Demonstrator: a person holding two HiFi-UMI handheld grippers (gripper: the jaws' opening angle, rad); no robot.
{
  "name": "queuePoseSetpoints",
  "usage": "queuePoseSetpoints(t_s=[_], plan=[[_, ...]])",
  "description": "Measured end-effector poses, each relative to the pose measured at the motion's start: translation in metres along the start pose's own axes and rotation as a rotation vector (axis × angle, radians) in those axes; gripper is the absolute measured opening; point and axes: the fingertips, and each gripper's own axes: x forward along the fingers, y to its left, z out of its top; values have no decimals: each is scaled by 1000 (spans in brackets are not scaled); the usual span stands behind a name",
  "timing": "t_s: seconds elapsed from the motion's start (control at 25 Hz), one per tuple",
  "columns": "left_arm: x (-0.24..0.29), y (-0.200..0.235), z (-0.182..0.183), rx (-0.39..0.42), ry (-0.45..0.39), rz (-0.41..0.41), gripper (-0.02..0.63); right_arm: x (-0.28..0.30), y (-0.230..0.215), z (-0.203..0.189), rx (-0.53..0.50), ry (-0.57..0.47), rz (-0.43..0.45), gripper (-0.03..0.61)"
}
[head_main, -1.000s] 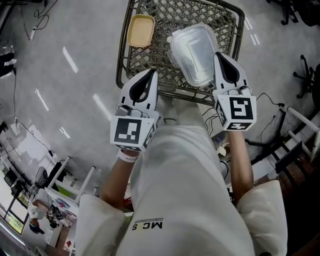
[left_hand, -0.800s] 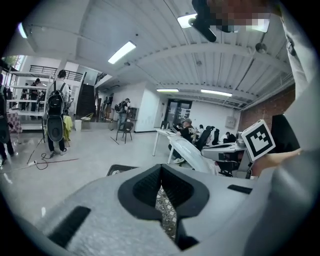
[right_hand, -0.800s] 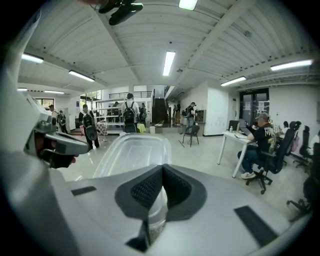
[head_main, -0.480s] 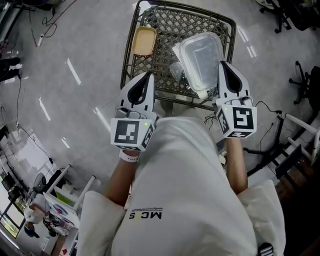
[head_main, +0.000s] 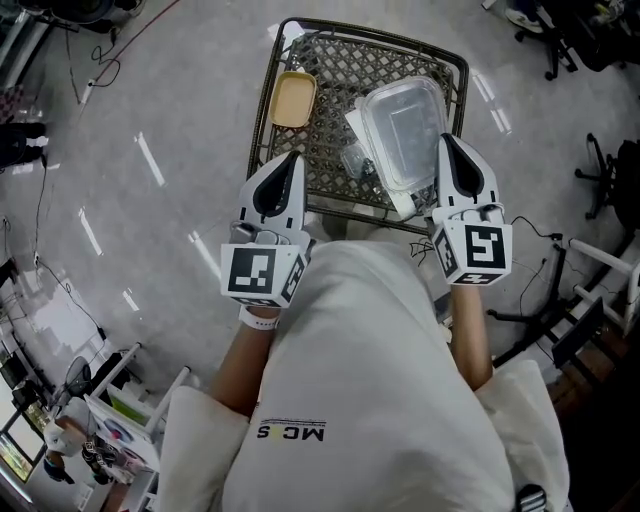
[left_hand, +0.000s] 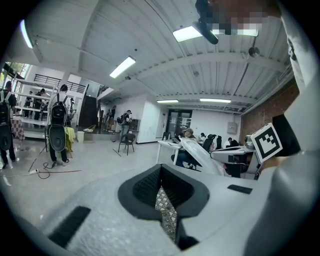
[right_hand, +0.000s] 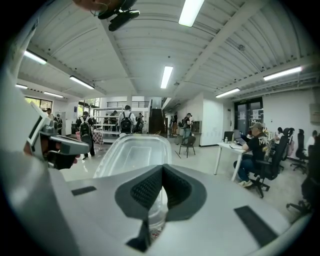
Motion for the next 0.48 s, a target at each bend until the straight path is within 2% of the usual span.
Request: queuePoseSetpoints(t_s=[0.48], plan=[[-5, 0, -1, 6, 1, -13, 23, -7, 3, 4, 14, -11, -23, 15]])
